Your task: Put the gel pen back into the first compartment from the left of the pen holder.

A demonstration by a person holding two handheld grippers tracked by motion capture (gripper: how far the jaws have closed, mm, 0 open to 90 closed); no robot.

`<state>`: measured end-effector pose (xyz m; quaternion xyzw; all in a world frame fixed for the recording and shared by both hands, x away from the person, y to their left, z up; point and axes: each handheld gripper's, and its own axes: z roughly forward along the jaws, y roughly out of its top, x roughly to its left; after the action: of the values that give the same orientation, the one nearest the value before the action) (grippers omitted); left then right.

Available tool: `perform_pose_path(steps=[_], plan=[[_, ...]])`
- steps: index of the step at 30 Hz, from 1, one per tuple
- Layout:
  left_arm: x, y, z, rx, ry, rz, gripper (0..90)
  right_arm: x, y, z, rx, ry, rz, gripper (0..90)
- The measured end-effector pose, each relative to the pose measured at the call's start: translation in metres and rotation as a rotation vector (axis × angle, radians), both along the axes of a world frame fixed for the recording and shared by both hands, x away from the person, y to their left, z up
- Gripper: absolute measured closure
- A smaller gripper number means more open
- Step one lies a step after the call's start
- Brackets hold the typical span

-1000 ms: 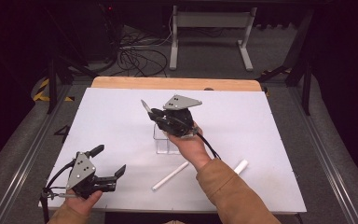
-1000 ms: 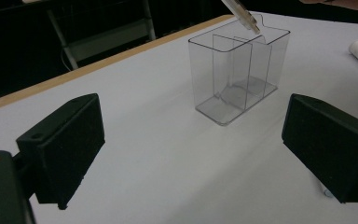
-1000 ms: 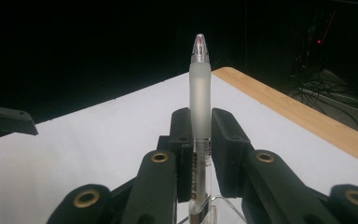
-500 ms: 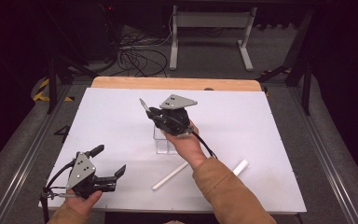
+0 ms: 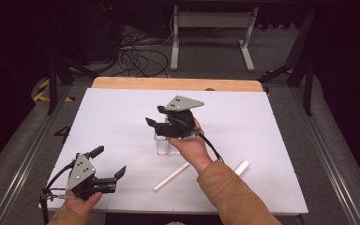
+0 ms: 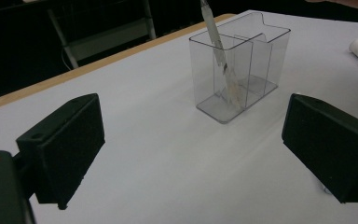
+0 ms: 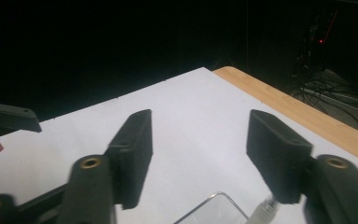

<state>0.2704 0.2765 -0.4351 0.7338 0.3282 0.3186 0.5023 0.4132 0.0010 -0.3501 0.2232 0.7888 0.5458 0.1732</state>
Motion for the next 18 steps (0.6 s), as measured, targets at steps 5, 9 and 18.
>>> perform_pose_path(steps=[5,9,18], plan=[[0.000,0.000,0.000,0.000,-0.001,-0.001,6.5,-0.009,-0.010,0.006,-0.002,-0.010,0.027,30.6],[0.000,-0.001,0.000,-0.001,0.001,-0.001,6.4,-0.016,-0.019,0.010,0.006,-0.023,0.037,28.4],[0.002,-0.002,0.000,-0.012,0.008,-0.009,5.8,-0.021,-0.030,0.014,0.024,-0.037,0.038,26.0]])
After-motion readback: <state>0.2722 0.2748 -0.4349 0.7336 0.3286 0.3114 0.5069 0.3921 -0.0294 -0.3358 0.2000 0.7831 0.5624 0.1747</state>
